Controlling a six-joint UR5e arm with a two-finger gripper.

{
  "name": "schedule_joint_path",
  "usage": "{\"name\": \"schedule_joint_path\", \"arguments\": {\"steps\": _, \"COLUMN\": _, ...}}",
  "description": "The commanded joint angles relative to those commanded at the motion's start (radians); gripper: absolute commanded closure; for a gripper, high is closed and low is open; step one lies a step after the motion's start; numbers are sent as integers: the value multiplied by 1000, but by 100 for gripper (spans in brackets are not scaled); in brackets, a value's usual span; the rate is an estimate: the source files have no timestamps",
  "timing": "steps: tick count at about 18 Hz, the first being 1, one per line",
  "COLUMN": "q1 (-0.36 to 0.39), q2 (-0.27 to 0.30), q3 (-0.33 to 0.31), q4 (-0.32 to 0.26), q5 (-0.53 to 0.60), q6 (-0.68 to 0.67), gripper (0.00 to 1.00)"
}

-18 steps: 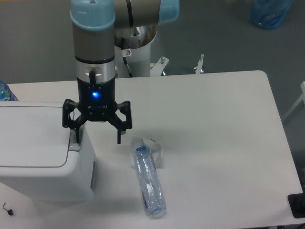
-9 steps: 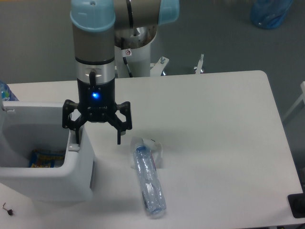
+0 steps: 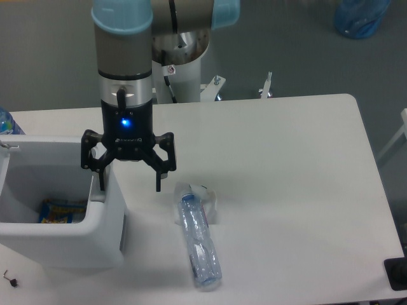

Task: Open the trash can
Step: 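Hold the gripper at the lid while the lid swings open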

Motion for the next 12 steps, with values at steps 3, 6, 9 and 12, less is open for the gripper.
{"name": "schedule_joint_path", "arguments": {"steps": 3, "q1": 41, "q2": 9, "q3": -1, "q4": -6, "q5": 54, "q6": 46, "gripper": 0}}
{"name": "schedule_joint_path", "arguments": {"steps": 6, "q1": 77, "q2": 18, "q3": -14, "q4": -15, "q5": 100, "q6": 127, "gripper": 0}}
{"name": "schedule_joint_path", "arguments": {"steps": 9, "q1": 123, "q2": 31, "q3": -24, "q4": -72, "q5": 120, "q6": 256, "gripper": 0}}
{"name": "schedule_joint_path", "arguments": {"steps": 12, "q1": 158, "q2": 35, "q3": -24, "q4": -115, "q5": 121, "q6": 345, "gripper": 0}}
